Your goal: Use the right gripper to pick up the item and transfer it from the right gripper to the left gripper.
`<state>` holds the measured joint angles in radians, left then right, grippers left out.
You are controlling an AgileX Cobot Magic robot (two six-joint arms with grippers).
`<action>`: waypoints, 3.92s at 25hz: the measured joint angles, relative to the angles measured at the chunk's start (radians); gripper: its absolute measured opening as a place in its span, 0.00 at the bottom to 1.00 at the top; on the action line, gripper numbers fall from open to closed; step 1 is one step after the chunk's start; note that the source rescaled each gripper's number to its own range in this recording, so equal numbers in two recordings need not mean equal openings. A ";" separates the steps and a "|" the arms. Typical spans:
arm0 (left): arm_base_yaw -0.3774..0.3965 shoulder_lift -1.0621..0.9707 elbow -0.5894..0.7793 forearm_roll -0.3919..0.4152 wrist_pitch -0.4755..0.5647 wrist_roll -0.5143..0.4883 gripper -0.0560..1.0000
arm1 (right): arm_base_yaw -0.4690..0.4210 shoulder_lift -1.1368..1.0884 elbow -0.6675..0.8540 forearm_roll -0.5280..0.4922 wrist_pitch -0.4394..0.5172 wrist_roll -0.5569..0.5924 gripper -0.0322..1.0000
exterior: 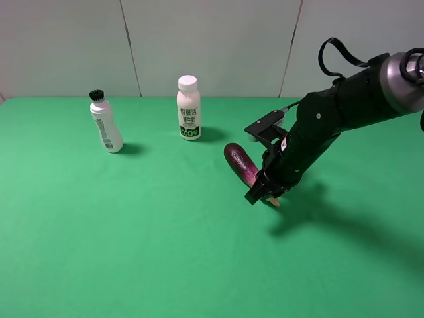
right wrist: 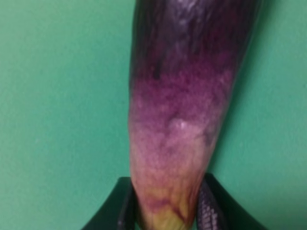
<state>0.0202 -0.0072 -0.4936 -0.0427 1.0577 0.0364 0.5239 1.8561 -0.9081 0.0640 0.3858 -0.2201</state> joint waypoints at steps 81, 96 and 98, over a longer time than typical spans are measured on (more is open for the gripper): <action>0.000 0.215 -0.025 -0.245 -0.009 0.342 0.98 | 0.299 -0.473 -0.236 -0.064 0.747 -0.235 0.03; -0.075 0.529 -0.033 -0.619 -0.074 0.866 0.98 | 0.442 -0.473 -0.236 -0.064 0.747 -0.249 0.03; -0.098 0.569 -0.033 -0.645 -0.077 0.926 0.98 | 0.442 -0.473 -0.236 -0.064 0.747 -0.251 0.03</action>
<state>-0.0775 0.5615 -0.5265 -0.6881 0.9810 0.9620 0.9663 1.3833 -1.1438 0.0000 1.1323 -0.4708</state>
